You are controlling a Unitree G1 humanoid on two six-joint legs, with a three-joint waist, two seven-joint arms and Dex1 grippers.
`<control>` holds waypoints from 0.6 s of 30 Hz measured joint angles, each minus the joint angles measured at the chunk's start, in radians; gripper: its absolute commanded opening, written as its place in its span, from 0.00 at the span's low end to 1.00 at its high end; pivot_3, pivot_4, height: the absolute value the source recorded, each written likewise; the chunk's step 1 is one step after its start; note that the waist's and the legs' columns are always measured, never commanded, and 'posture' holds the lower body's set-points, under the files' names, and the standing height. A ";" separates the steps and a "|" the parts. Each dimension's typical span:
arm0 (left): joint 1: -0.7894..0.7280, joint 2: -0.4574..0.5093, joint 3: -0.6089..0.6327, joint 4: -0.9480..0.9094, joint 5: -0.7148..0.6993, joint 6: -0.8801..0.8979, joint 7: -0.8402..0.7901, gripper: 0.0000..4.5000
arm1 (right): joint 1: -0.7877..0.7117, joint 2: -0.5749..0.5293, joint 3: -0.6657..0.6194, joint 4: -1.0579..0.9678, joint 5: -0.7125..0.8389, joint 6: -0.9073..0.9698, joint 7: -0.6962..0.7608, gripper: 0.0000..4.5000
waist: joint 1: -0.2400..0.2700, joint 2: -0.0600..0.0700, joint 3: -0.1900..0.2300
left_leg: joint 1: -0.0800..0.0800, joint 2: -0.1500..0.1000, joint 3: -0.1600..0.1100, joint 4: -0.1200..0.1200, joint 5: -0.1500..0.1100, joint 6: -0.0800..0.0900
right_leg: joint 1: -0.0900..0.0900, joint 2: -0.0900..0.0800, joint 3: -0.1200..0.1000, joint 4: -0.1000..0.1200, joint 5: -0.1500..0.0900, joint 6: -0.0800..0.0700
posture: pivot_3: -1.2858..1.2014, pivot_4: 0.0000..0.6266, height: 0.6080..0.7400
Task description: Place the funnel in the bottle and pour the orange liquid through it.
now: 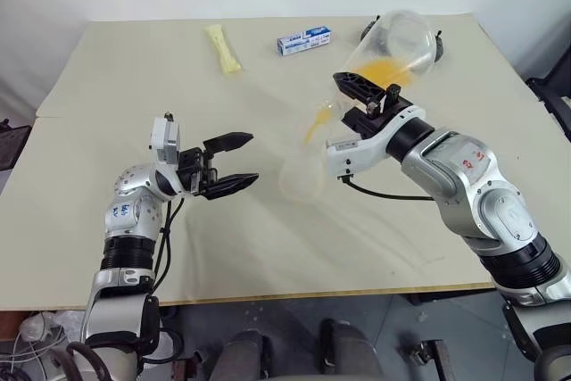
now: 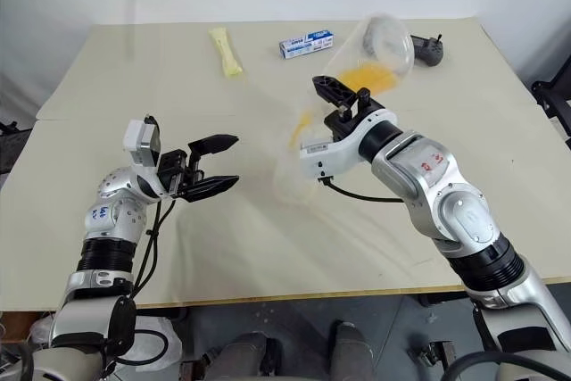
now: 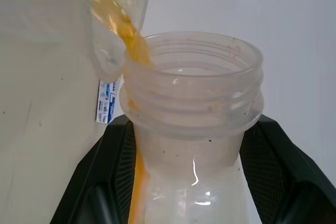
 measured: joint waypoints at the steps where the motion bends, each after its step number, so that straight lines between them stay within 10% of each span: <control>1: 0.000 0.000 0.000 0.000 0.000 0.000 0.000 1.00 | 0.000 0.000 -0.001 0.001 -0.002 -0.007 0.000 0.53 | 0.000 0.000 0.000 | 0.000 0.000 0.000 0.000 0.000 0.000 | 0.000 0.000 0.000 0.000 0.000 0.000 | 0.52 0.24 1.00; 18: 0.000 0.000 0.000 0.001 0.000 0.000 0.000 1.00 | 0.000 0.001 -0.038 0.020 -0.028 -0.072 -0.003 0.53 | 0.000 0.000 0.000 | 0.000 0.000 0.000 0.000 0.000 0.000 | 0.000 0.000 0.000 0.000 0.000 0.000 | 0.52 0.24 1.00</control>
